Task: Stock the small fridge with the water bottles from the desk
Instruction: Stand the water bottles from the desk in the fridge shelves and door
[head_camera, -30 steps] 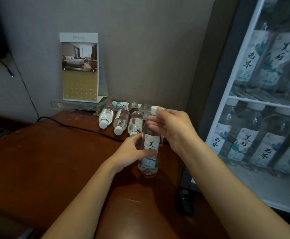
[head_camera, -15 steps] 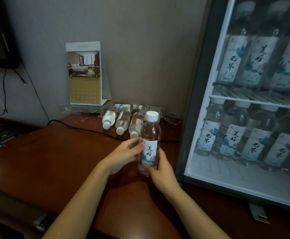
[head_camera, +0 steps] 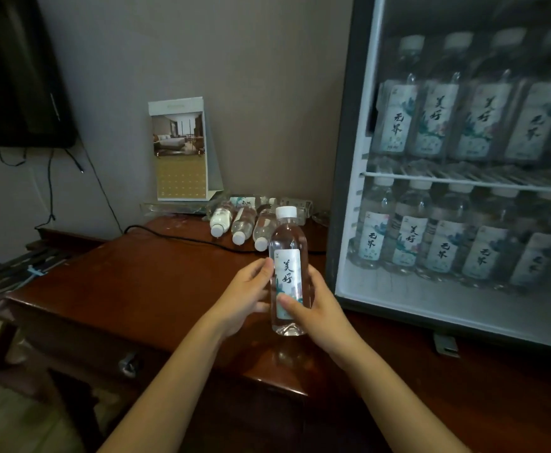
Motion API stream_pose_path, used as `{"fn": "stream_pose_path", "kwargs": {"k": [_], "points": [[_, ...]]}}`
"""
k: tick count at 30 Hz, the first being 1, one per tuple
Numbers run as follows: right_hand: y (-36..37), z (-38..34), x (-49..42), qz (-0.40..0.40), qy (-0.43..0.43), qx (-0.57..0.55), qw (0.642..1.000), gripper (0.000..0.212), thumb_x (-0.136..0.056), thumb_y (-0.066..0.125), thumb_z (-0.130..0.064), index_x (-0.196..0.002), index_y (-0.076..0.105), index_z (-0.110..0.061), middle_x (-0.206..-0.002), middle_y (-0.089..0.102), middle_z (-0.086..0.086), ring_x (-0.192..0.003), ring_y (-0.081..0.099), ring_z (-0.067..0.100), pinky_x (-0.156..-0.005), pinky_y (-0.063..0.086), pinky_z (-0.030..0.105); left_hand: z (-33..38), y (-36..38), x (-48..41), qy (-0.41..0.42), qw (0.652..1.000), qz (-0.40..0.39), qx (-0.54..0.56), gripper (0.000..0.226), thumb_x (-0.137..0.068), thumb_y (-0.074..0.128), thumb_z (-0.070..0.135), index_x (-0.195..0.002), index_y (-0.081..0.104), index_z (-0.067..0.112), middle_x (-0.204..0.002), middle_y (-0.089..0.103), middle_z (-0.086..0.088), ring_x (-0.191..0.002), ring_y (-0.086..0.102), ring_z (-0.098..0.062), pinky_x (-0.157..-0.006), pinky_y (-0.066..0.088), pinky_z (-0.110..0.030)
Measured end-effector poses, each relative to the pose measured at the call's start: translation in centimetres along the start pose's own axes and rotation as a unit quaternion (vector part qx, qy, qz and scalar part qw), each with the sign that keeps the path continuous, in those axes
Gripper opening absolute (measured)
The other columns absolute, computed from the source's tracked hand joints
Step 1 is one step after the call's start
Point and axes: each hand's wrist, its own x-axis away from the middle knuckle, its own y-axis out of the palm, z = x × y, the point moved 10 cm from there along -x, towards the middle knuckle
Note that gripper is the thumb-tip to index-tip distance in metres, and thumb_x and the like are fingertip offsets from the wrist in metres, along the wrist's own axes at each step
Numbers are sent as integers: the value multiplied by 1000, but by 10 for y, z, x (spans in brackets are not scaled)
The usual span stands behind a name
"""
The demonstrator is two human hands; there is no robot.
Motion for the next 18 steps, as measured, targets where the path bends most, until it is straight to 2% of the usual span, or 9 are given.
{"fn": "stream_pose_path", "kwargs": {"k": [4, 6, 8, 11, 14, 16, 18], "points": [[-26, -26, 30, -14, -46, -30, 998, 52, -83, 68, -23, -122, 41, -45, -116, 62, -10, -101, 64, 3, -80, 56, 25, 20, 37, 17, 14, 1000, -18, -9, 28, -95, 42, 40, -111, 59, 24, -108, 69, -5, -95, 68, -24, -76, 57, -41], [-45, -32, 45, -1, -51, -43, 998, 51, -83, 68, -22, -119, 41, -47, -116, 62, -8, -99, 65, 5, -75, 56, 23, 29, 60, 23, 20, 999, -37, -8, 30, -91, 45, 42, -110, 60, 24, -110, 69, -7, -97, 68, -25, -81, 56, -44], [-66, -40, 61, 16, -61, -42, 997, 53, -83, 69, -22, -118, 40, -50, -114, 63, -11, -98, 65, 4, -72, 55, 20, 36, 85, 27, 25, 998, -56, -3, 33, -89, 47, 44, -110, 60, 23, -110, 68, -8, -96, 67, -25, -78, 56, -43], [-99, -49, 90, 54, -80, -33, 995, 54, -83, 68, -20, -117, 41, -52, -110, 64, -12, -96, 65, 2, -70, 53, 17, 48, 128, 35, 39, 994, -98, -2, 39, -84, 49, 49, -112, 61, 23, -108, 70, -6, -95, 68, -23, -70, 57, -37], [-134, -55, 121, 97, -92, -24, 991, 53, -84, 68, -18, -121, 44, -47, -103, 68, -13, -93, 66, 4, -70, 52, 16, 59, 172, 43, 57, 989, -139, -9, 43, -79, 51, 54, -108, 63, 25, -104, 71, -4, -93, 69, -22, -65, 55, -31], [-160, -59, 146, 138, -92, -5, 986, 54, -84, 68, -19, -128, 44, -40, -105, 69, -12, -94, 66, 4, -73, 54, 19, 67, 204, 48, 71, 984, -166, -12, 43, -76, 52, 56, -105, 64, 27, -103, 72, -3, -93, 69, -22, -66, 55, -33], [-185, -69, 171, 173, -98, 19, 980, 56, -84, 68, -21, -130, 42, -39, -109, 67, -10, -98, 64, 2, -81, 54, 22, 77, 236, 54, 94, 978, -187, -9, 40, -74, 54, 58, -101, 66, 31, -104, 71, -3, -95, 67, -24, -72, 56, -40]]}}
